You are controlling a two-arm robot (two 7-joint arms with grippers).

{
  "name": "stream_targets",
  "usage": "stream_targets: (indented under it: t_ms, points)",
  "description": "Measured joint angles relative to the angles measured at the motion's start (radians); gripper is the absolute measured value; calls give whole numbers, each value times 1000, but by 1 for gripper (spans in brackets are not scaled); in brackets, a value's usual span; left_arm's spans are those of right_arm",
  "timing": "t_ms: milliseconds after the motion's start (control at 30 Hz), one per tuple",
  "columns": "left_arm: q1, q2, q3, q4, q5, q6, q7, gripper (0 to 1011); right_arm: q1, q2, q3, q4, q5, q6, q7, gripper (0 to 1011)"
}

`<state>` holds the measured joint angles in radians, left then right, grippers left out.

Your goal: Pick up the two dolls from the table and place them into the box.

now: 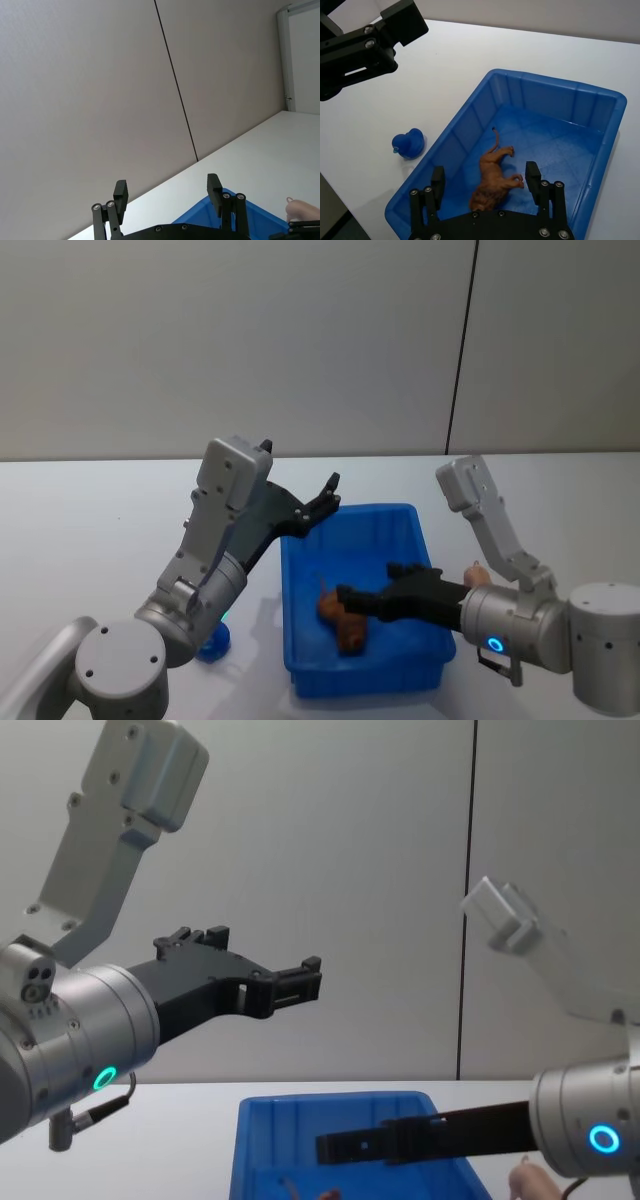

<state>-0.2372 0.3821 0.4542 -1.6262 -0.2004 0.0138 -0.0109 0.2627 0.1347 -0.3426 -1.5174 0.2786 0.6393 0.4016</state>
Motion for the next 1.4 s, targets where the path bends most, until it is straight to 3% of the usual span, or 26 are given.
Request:
stream_targets:
  t_ms: [100,333,633,1033,1400]
  points:
    - [0,0,0,0,0,0,0,1003,2,-1,-1,2,0,1,1,1001]
    - [0,0,0,0,0,0,0,1003,0,6,6,-13,8,-23,1,1001]
    - [0,0,0,0,0,0,0,1003,-19,42,43,-71,52,-93,-20,1001]
    - [0,0,0,0,0,0,0,1003,-86,113,111,-151,141,-176,-113,1001]
    - [0,0,0,0,0,0,0,1003,-193,171,157,-213,215,-211,-221,1001]
